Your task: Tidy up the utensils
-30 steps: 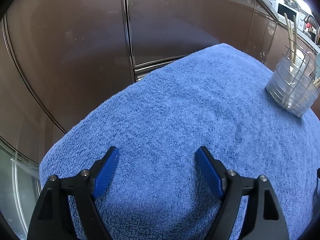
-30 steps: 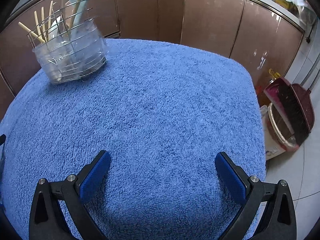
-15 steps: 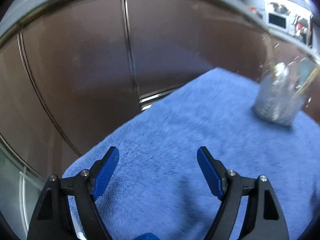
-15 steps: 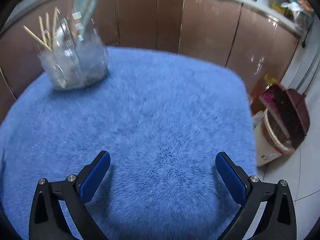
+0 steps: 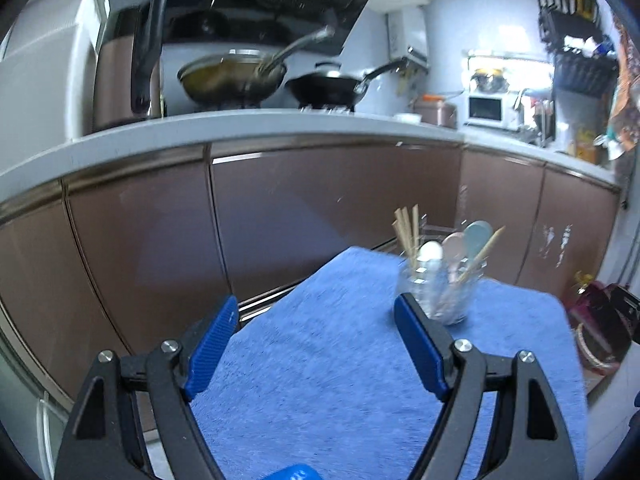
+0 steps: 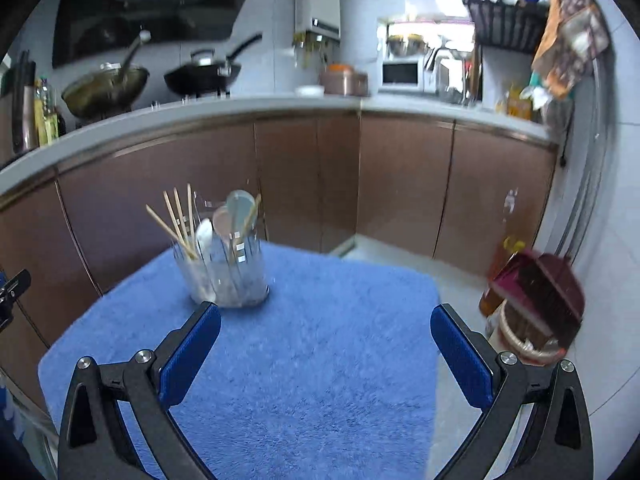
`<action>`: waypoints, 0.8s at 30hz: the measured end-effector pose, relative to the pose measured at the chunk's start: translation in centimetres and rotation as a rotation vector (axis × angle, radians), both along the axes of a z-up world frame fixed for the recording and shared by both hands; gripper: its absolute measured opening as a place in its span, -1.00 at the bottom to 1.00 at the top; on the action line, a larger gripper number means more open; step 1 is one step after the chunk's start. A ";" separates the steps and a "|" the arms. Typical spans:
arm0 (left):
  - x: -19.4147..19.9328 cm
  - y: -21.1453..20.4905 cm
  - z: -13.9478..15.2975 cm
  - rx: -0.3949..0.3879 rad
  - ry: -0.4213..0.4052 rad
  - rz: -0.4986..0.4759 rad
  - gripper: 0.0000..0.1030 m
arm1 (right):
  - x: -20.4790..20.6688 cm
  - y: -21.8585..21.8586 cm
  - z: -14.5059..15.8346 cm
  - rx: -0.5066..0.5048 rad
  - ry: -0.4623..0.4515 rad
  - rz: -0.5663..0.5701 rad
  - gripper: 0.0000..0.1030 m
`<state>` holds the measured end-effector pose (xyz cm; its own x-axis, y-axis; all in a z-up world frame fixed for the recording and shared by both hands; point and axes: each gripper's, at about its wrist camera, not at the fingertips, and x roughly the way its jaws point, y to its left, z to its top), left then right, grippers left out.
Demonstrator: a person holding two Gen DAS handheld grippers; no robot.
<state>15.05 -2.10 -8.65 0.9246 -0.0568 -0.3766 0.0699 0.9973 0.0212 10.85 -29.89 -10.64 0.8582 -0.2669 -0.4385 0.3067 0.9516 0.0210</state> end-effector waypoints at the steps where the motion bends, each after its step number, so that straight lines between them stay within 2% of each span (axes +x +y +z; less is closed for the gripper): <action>1: -0.5 0.0 0.5 -0.003 -0.013 -0.010 0.54 | -0.4 0.3 0.5 -0.006 -0.012 -0.003 0.99; 11: -4.5 0.3 3.8 -0.017 -0.102 -0.047 0.54 | -3.1 2.7 3.2 -0.056 -0.087 0.014 0.99; 24: -7.0 0.9 4.9 -0.016 -0.154 -0.058 0.54 | -5.2 4.3 4.7 -0.089 -0.133 0.024 0.99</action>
